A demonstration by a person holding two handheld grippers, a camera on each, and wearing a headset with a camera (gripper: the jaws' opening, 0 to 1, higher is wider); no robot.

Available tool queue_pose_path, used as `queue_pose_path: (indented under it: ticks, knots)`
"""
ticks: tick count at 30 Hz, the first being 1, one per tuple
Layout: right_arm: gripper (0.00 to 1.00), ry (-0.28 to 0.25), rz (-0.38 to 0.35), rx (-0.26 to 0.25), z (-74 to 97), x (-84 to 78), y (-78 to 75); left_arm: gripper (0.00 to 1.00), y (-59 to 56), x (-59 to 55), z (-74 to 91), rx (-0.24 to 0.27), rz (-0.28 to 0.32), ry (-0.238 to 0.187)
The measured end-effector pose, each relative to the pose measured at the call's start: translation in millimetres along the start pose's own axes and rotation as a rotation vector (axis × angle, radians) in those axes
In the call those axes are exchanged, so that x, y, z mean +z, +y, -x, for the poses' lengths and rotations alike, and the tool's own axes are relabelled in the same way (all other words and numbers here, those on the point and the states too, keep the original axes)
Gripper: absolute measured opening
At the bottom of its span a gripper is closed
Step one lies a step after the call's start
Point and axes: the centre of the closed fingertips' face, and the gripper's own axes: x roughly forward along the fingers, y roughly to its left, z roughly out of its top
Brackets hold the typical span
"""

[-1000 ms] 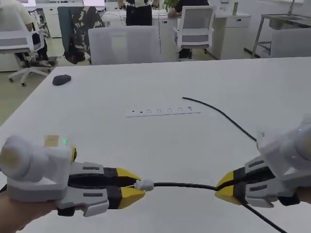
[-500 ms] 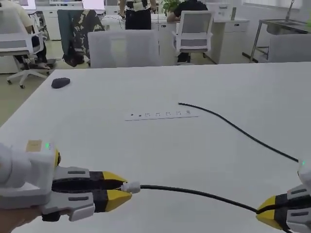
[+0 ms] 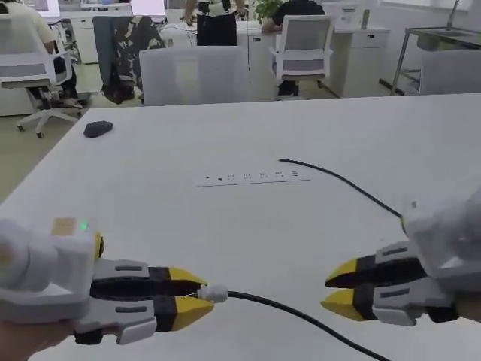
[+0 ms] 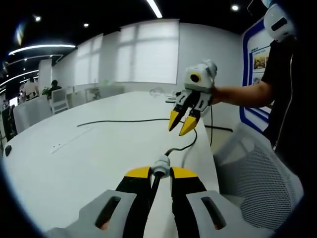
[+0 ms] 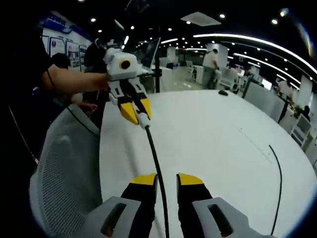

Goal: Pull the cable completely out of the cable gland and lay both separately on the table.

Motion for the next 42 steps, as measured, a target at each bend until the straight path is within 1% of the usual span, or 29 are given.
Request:
queue_pose_path:
  ticks: [1,3,4,6,9,12,13,14,15,17,18,20,22,23,25,27,31,34,36,39,40,42]
  knots:
    - [0.10,0.009,0.029,0.016,-5.0,5.4,5.0,0.14,-1.0,0.2,-0.4,-0.005,0.000,0.000]
    - [0.09,0.031,0.110,0.027,-17.0,15.7,11.1,0.14,-2.5,1.1,-1.3,-0.008,-0.006,-0.003]
    - [0.09,0.035,0.130,0.038,-21.8,18.9,13.4,0.14,-3.7,2.1,-1.7,-0.010,-0.005,-0.006]
    - [0.06,0.043,0.138,0.058,-32.4,22.3,16.4,0.14,-5.0,3.8,-2.0,-0.012,-0.018,-0.011]
    - [0.06,0.082,0.178,0.071,-43.5,19.1,16.0,0.14,-8.1,6.9,-1.1,-0.019,-0.020,-0.019]
    - [0.07,0.081,0.177,0.101,-47.7,20.3,21.7,0.14,-14.3,13.0,1.1,-0.033,-0.030,-0.032]
    - [0.05,0.085,0.177,0.108,-48.1,20.1,23.3,0.14,-14.3,13.2,1.3,-0.033,-0.033,-0.032]
    - [0.01,0.091,0.201,0.105,-48.8,19.1,23.9,0.14,-14.5,12.8,1.6,-0.033,-0.036,-0.030]
    - [0.00,0.090,0.219,0.102,-48.9,19.1,23.9,0.14,-14.7,12.2,2.0,-0.034,-0.040,-0.027]
    - [0.00,0.089,0.201,0.111,-48.0,18.2,25.3,0.14,-15.9,10.2,2.4,-0.038,-0.041,-0.023]
    - [0.00,0.086,0.203,0.110,-46.4,16.6,25.6,0.14,-16.6,10.0,2.4,-0.039,-0.043,-0.024]
    - [0.00,0.104,0.204,0.090,-43.2,11.0,21.2,0.14,-13.9,7.3,4.1,-0.024,-0.057,-0.012]
    - [0.00,0.106,0.194,0.076,-37.5,6.1,17.1,0.14,-11.8,6.2,8.3,-0.015,-0.050,-0.019]
    - [0.00,0.105,0.162,0.060,-31.5,1.7,12.6,0.14,-9.6,5.6,11.7,-0.004,-0.043,-0.029]
    - [0.00,0.114,0.138,0.030,-21.1,-7.6,4.3,0.14,-5.7,3.8,17.0,0.014,-0.035,-0.040]
    - [0.00,0.123,0.119,0.002,-11.1,-18.7,-4.3,0.14,-2.8,1.0,21.1,0.025,-0.030,-0.038]
    - [0.00,0.129,0.070,-0.016,2.4,-36.8,-12.1,0.14,0.8,-0.1,26.3,0.042,-0.029,-0.043]
    - [0.00,0.164,0.057,-0.040,6.8,-52.5,-18.9,0.14,3.1,-1.5,27.6,0.055,-0.025,-0.037]
    - [0.00,0.168,0.047,-0.047,8.2,-58.7,-20.9,0.14,4.2,-2.2,29.6,0.057,-0.011,-0.039]
    - [0.00,0.177,0.023,-0.052,7.6,-66.8,-22.3,0.14,5.9,-4.1,31.7,0.065,-0.008,-0.035]
    - [0.00,0.192,0.013,-0.055,7.0,-72.5,-23.0,0.14,5.9,-3.9,31.9,0.066,-0.007,-0.037]
    - [0.00,0.193,0.005,-0.050,4.2,-74.7,-20.9,0.14,5.2,-4.2,31.4,0.063,-0.006,-0.036]
